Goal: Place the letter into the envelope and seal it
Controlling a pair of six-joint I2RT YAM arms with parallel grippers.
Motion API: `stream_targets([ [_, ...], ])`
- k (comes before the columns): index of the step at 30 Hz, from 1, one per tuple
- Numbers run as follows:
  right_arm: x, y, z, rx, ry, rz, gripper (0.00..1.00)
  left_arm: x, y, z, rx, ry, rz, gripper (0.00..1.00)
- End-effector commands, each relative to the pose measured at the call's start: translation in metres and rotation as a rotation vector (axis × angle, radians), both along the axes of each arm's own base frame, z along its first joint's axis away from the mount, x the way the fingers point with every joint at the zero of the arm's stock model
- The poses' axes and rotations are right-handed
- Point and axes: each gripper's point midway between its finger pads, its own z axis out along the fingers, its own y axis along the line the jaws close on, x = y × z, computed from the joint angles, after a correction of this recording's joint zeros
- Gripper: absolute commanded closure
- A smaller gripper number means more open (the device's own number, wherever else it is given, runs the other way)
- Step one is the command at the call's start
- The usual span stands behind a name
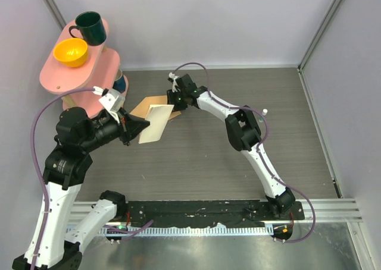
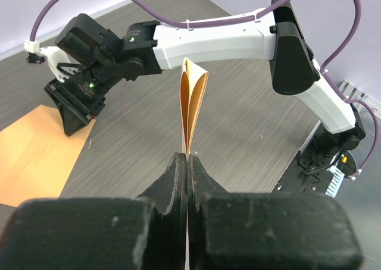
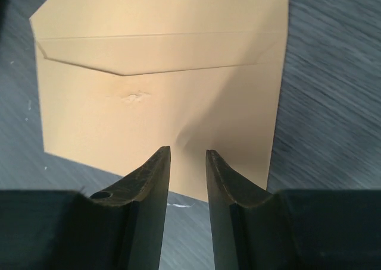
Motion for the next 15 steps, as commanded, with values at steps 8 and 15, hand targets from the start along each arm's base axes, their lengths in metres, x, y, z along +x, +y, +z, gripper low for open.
stream_targets([
  [8,0.020,-0.027,-0.018,-0.012,0.030,-0.163,0.70,-0.003,0.002,-0.015,0.003,0.023,0.006,1.00],
  [15,-0.034,-0.086,-0.032,-0.069,0.210,-0.175,0.80,-0.002,0.000,-0.034,0.028,0.060,-0.016,1.00],
])
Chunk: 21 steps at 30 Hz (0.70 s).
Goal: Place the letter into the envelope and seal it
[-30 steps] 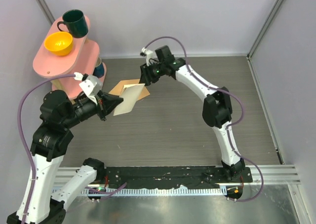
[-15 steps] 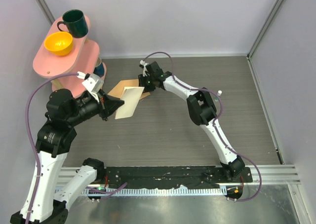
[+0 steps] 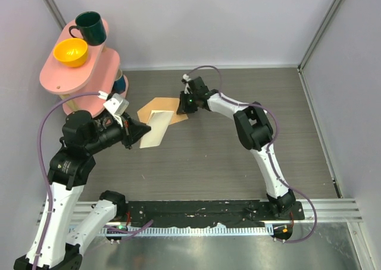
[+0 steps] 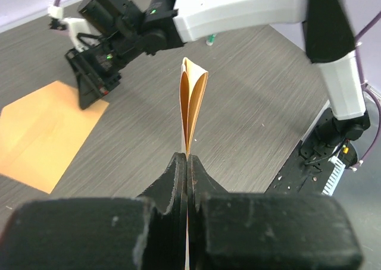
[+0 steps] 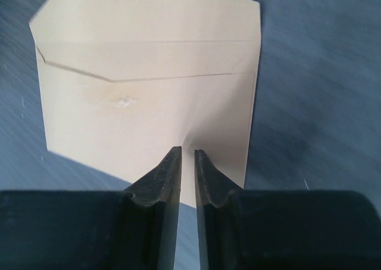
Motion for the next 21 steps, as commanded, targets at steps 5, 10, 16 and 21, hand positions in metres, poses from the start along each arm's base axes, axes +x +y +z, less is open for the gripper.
stream_targets([
  [5,-0.099,-0.087,0.009,-0.097,0.195,-0.020,0.83,-0.020,-0.013,-0.027,0.042,0.062,-0.171,1.00],
  [10,-0.187,-0.139,-0.009,-0.159,0.321,-0.020,0.83,-0.036,-0.014,-0.040,0.066,0.106,-0.238,1.00],
  [16,-0.233,-0.178,-0.006,-0.201,0.287,0.050,0.85,-0.046,-0.015,-0.053,0.078,0.138,-0.290,1.00],
  [21,-0.229,-0.171,0.062,-0.133,0.115,0.160,0.76,-0.050,-0.017,-0.053,0.071,0.138,-0.316,1.00],
])
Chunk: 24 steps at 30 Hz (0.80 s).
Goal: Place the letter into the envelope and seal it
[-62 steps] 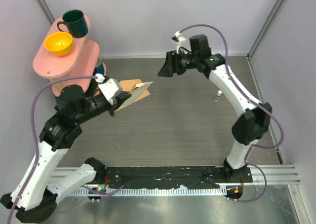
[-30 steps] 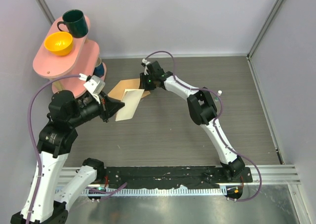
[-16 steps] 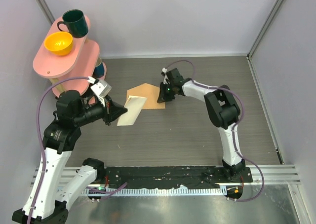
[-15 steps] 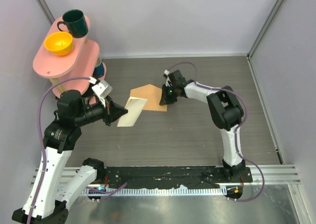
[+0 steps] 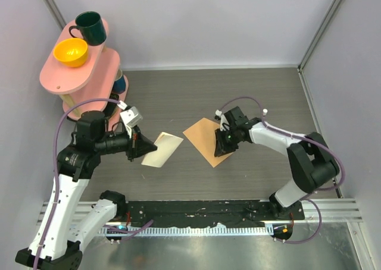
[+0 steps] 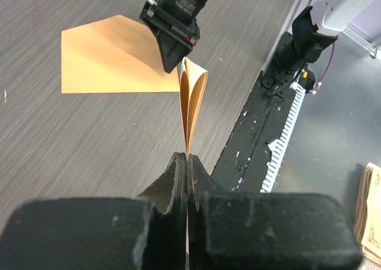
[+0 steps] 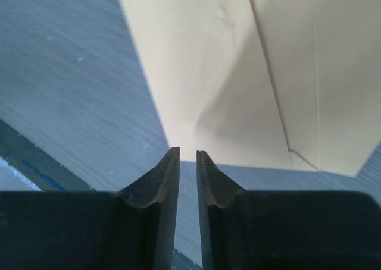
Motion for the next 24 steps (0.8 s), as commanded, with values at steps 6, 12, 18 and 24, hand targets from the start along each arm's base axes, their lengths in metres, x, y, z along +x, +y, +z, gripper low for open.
stream_targets([
  [6,0.034,-0.023,0.108,0.086,-0.332,0.063,0.38,-0.001,-0.003,0.000,-0.011,-0.014,-0.036,1.00],
  [12,0.066,-0.054,0.091,-0.022,-0.345,-0.005,0.18,0.012,-0.005,0.000,-0.013,-0.010,-0.013,1.00],
  [18,0.088,-0.062,0.069,-0.031,-0.271,-0.001,0.20,0.022,-0.001,-0.003,0.009,-0.006,0.042,1.00],
  [24,0.100,-0.066,0.043,-0.021,-0.224,0.052,0.22,0.019,-0.003,-0.006,-0.004,0.012,0.029,1.00],
])
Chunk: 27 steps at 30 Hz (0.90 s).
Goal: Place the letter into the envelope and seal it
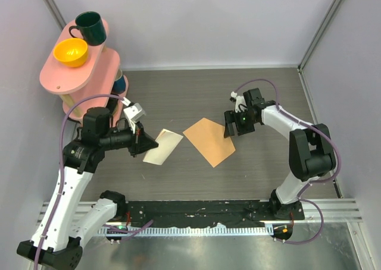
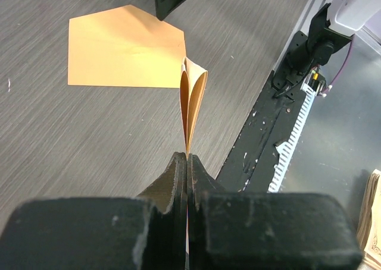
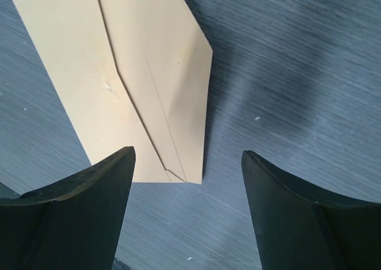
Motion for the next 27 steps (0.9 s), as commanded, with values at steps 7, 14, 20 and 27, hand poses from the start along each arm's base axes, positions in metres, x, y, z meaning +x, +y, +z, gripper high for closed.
stream_targets([
  [7,0.020,0.015,-0.010,0.128,0.045,0.097,0.33,-0.001,-0.005,0.011,-0.056,-0.061,-0.019,1.00],
  [14,0.023,0.035,-0.036,0.240,0.169,0.091,0.41,0.000,-0.009,0.011,-0.077,-0.061,-0.036,1.00],
  [20,0.027,0.056,-0.055,0.322,0.252,0.095,0.54,0.002,-0.009,0.007,-0.077,-0.053,-0.036,1.00],
  [27,0.028,0.075,-0.018,0.369,0.183,0.226,0.99,-0.005,-0.001,-0.014,0.027,-0.106,-0.092,1.00],
])
